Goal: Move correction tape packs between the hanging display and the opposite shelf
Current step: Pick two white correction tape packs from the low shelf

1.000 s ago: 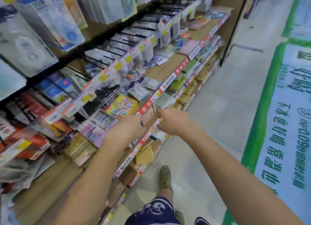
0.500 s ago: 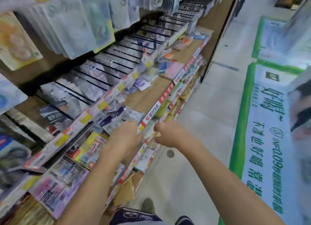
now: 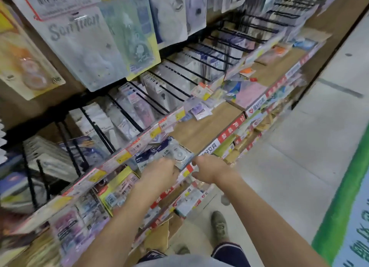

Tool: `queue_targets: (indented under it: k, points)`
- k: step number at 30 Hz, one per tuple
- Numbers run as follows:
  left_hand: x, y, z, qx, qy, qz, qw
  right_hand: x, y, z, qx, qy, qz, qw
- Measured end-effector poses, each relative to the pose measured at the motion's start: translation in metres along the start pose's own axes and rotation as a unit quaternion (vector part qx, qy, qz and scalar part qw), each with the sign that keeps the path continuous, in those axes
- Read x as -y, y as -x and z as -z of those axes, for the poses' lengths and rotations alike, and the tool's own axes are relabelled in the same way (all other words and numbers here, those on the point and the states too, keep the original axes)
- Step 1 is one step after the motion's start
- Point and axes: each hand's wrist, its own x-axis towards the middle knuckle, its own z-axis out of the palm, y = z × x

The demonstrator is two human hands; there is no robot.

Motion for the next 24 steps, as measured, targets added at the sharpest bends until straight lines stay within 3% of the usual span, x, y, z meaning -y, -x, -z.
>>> queue_targets:
  k: [14, 18, 24]
  points:
    - [-0.031, -0.030, 0.000, 0.098, 0.020, 0.143, 0.985, -0.035, -0.110, 0.004, 0.077, 0.119, 0.144, 0.979]
    - [-0.038, -0.029, -0.002, 0.100, 0.062, 0.166, 0.979, -0.031, -0.128, 0.005, 0.088, 0.090, 0.140, 0.982]
    - [-0.041, -0.015, -0.022, 0.084, 0.095, 0.224, 0.966, -0.031, -0.149, -0.016, 0.038, 0.025, 0.129, 0.991]
